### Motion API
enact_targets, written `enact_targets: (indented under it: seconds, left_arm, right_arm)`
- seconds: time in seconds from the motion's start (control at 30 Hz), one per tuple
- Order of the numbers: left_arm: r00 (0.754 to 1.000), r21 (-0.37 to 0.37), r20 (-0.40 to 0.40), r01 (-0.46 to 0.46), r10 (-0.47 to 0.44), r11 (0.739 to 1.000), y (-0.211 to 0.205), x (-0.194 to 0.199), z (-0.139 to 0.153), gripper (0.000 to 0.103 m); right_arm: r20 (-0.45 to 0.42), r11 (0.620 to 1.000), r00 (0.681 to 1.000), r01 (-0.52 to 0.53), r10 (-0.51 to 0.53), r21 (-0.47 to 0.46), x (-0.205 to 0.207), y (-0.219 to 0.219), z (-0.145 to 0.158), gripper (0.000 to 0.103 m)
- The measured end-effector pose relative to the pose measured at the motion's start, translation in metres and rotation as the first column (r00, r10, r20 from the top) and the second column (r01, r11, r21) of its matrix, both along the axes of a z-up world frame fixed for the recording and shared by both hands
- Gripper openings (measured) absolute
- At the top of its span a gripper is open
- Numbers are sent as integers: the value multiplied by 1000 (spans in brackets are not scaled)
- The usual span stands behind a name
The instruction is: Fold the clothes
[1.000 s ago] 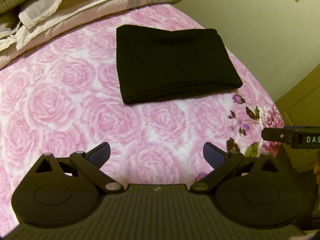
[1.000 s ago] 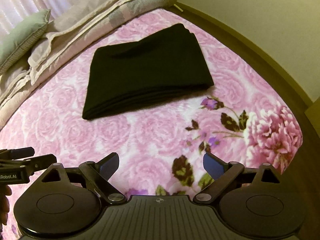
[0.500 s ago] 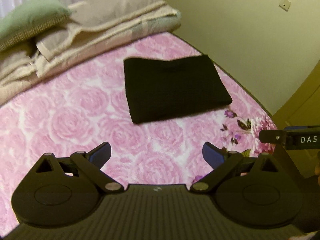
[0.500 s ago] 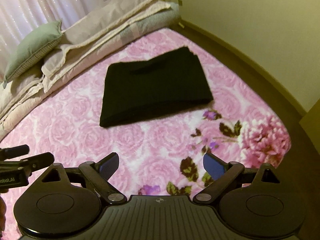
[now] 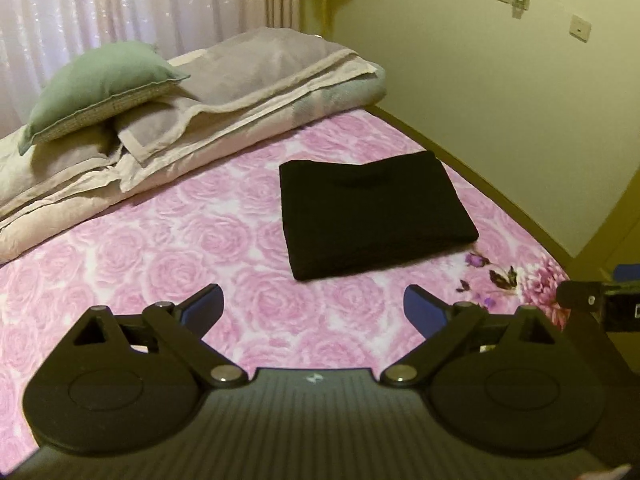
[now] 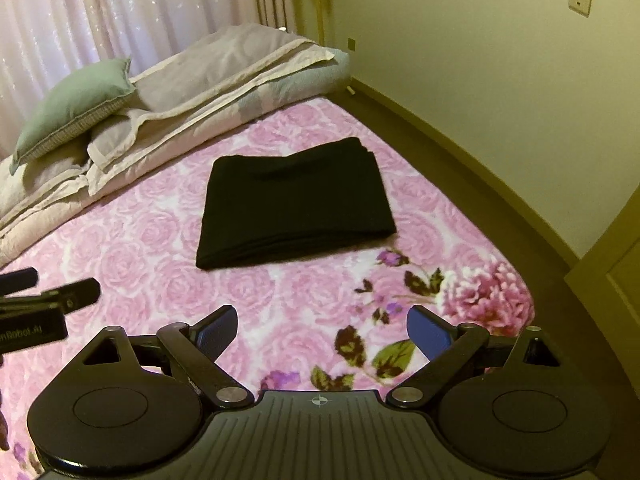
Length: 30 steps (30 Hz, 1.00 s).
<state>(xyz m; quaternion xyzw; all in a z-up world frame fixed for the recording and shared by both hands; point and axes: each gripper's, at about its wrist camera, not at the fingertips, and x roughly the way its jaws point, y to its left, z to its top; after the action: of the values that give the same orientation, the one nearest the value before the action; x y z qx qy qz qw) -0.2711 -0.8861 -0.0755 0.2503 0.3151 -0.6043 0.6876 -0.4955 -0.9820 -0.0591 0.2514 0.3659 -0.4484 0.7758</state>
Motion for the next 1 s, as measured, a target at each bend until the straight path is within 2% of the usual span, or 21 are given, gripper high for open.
enact_targets:
  seconds: [0.1, 0.2, 0.3, 0.37, 0.5, 0.63, 0.8, 1.0]
  left_arm:
    - [998, 25, -53, -25, 27, 999, -2, -2, 5, 95]
    - [985, 66, -163, -51, 61, 997, -8, -3, 9, 95]
    - [986, 50, -161, -23, 30, 999, -12, -12, 13, 95]
    - [991, 26, -126, -31, 34, 999, -14, -21, 15, 95]
    - [991, 17, -127, -41, 43, 999, -18, -34, 15, 95]
    - [993, 44, -104, -57, 61, 997, -22, -41, 9, 95]
    - [987, 97, -134, -80, 93, 992, -30, -42, 2, 97]
    - [987, 98, -119, -97, 109, 990, -37, -47, 1, 97]
  right_arm:
    - [4, 1000, 1000, -11, 11, 2, -3, -4, 2, 95]
    - [5, 999, 999, -33, 33, 5, -6, -13, 3, 95]
    - [5, 998, 998, -58, 57, 7, -10, -21, 4, 95]
    - [5, 997, 997, -73, 73, 5, -12, -26, 5, 95]
    - [-2, 995, 995, -102, 102, 3, -16, -34, 7, 95]
    - [6, 992, 992, -125, 125, 10, -20, -40, 7, 95]
    - [4, 990, 990, -139, 139, 12, -23, -47, 7, 95]
    - [4, 989, 989, -151, 151, 9, -24, -51, 8, 95]
